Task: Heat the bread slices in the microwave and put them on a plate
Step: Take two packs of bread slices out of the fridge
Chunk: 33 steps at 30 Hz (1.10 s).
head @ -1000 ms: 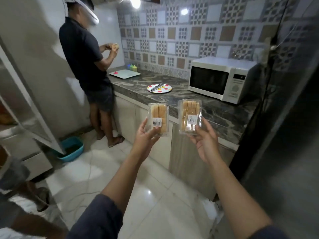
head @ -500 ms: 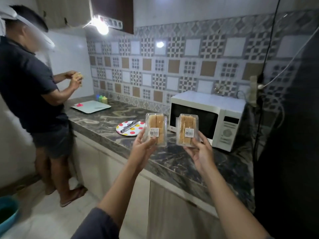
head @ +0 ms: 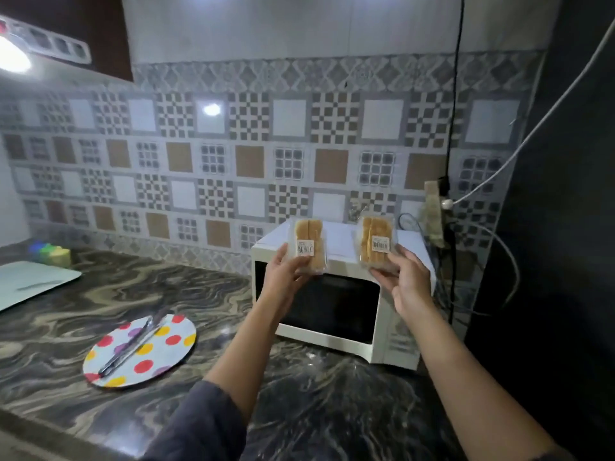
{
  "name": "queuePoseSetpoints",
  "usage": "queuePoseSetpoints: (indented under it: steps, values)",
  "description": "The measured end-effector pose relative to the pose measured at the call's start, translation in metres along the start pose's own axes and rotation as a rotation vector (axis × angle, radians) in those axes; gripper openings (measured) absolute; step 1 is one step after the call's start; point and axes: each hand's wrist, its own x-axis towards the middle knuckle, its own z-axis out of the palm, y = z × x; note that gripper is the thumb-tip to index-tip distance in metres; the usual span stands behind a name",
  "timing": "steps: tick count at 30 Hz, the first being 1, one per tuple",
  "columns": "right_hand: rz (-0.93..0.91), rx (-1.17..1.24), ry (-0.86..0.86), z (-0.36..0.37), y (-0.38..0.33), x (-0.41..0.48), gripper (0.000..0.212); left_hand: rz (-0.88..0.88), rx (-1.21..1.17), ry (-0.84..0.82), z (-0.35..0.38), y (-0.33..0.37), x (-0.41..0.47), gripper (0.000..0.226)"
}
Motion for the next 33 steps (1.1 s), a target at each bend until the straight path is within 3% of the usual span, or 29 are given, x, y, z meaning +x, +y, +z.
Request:
queuePoseSetpoints:
  steps: [7, 14, 21, 29, 33]
  values:
    - [-0.027, -0.239, 0.152, 0.02, 0.011, 0.113, 0.028, -0.1, 0.104, -0.049, 0.028, -0.006, 0.125, 0.02]
    - [-0.091, -0.54, 0.242, 0.026, 0.04, 0.166, 0.03, -0.157, 0.289, -0.037, 0.031, -0.032, 0.213, 0.05]
    - [-0.239, -1.01, 0.284, 0.026, 0.041, 0.185, 0.027, -0.073, 0.588, 0.035, 0.026, -0.053, 0.237, 0.049]
    - [-0.264, -1.144, 0.369, 0.039, 0.047, 0.203, 0.021, -0.002, 0.933, -0.02, 0.02, -0.041, 0.25, 0.05]
    - [-0.275, -1.156, 0.382, 0.04, 0.055, 0.205, 0.022, 0.032, 0.982, -0.035, 0.013, -0.042, 0.255, 0.05]
